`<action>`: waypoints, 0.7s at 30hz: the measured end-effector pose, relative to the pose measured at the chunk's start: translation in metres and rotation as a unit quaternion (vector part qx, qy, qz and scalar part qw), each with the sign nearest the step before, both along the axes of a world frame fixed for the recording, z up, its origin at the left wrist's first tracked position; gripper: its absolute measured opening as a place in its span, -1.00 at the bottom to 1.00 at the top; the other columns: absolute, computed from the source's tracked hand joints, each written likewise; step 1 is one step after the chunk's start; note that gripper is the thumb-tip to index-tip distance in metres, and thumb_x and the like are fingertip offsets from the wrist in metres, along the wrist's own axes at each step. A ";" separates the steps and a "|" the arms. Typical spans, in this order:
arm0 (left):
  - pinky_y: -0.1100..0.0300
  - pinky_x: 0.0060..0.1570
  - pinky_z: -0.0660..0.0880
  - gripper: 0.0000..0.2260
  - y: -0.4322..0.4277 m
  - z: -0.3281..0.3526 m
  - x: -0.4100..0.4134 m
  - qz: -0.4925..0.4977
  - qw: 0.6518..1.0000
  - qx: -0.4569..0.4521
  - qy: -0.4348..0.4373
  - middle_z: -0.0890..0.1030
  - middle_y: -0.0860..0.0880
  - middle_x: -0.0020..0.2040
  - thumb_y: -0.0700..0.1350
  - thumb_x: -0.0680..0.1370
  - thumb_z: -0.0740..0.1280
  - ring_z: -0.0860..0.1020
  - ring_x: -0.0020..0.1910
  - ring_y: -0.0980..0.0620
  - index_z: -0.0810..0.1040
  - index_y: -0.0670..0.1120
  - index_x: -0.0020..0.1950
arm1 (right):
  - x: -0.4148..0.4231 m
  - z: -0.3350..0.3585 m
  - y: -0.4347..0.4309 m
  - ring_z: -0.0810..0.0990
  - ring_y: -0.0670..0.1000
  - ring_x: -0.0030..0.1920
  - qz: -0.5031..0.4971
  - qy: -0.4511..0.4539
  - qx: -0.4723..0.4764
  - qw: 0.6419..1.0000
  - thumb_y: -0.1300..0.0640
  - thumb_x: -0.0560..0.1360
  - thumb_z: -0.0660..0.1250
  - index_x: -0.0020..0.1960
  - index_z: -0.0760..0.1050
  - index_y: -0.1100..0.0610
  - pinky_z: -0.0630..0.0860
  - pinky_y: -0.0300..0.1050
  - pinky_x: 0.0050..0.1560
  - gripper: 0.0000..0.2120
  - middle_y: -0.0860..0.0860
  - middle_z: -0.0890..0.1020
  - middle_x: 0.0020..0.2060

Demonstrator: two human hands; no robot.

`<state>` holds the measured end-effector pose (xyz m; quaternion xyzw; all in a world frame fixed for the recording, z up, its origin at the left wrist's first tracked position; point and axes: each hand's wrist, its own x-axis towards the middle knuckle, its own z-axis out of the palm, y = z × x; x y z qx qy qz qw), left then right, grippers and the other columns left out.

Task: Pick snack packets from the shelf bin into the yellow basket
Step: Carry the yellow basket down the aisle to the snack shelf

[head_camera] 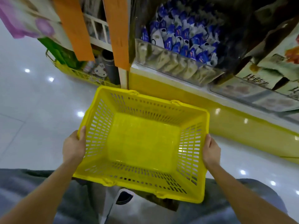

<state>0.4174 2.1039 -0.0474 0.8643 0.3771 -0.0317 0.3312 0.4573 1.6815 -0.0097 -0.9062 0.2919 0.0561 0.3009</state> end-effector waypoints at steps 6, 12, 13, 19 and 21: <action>-0.06 -0.17 0.38 -0.54 -0.003 -0.034 0.008 -0.029 0.999 0.008 -0.019 0.55 -0.38 -0.18 0.12 0.61 0.07 0.53 -0.10 -0.35 0.45 -0.21 -0.24 | 0.011 -0.039 -0.009 0.51 0.34 0.05 0.031 0.010 -0.024 0.999 -0.03 0.63 -0.06 0.07 0.51 0.31 0.34 0.04 -0.10 -0.50 0.38 0.55 0.04; -0.07 -0.11 0.40 -0.51 -0.002 -0.043 0.018 -0.063 0.997 0.031 -0.035 0.56 -0.40 -0.08 0.15 0.60 0.04 0.52 -0.02 -0.37 0.50 -0.24 -0.11 | 0.008 -0.061 -0.016 0.50 0.37 0.09 0.057 0.010 -0.036 0.998 -0.02 0.64 -0.09 0.11 0.49 0.35 0.39 0.11 0.02 -0.47 0.40 0.54 0.07; -0.06 -0.12 0.39 -0.51 -0.002 -0.043 0.018 -0.066 0.997 0.027 -0.040 0.56 -0.40 -0.09 0.15 0.60 0.03 0.52 -0.03 -0.36 0.49 -0.25 -0.14 | 0.008 -0.061 -0.017 0.49 0.38 0.11 0.065 0.016 -0.038 0.997 -0.02 0.64 -0.09 0.13 0.48 0.36 0.39 0.13 0.05 -0.47 0.41 0.53 0.09; -0.06 -0.01 0.37 -0.57 0.003 -0.032 0.020 -0.100 0.995 -0.005 0.000 0.51 -0.44 0.05 0.04 0.63 0.06 0.47 0.10 -0.37 0.45 -0.33 0.03 | 0.012 -0.046 -0.005 0.38 0.35 0.28 0.062 0.101 -0.049 0.992 -0.01 0.62 0.01 0.27 0.24 0.51 0.32 0.07 0.16 -0.46 0.44 0.39 0.25; -0.05 0.04 0.36 -0.62 0.007 -0.025 0.022 -0.128 0.991 -0.014 0.029 0.50 -0.45 0.10 -0.02 0.63 0.09 0.46 0.14 -0.37 0.42 -0.35 0.10 | 0.011 -0.040 0.004 0.36 0.31 0.31 0.080 0.126 -0.075 0.986 0.02 0.61 0.08 0.28 0.16 0.52 0.30 0.02 0.19 -0.46 0.43 0.35 0.28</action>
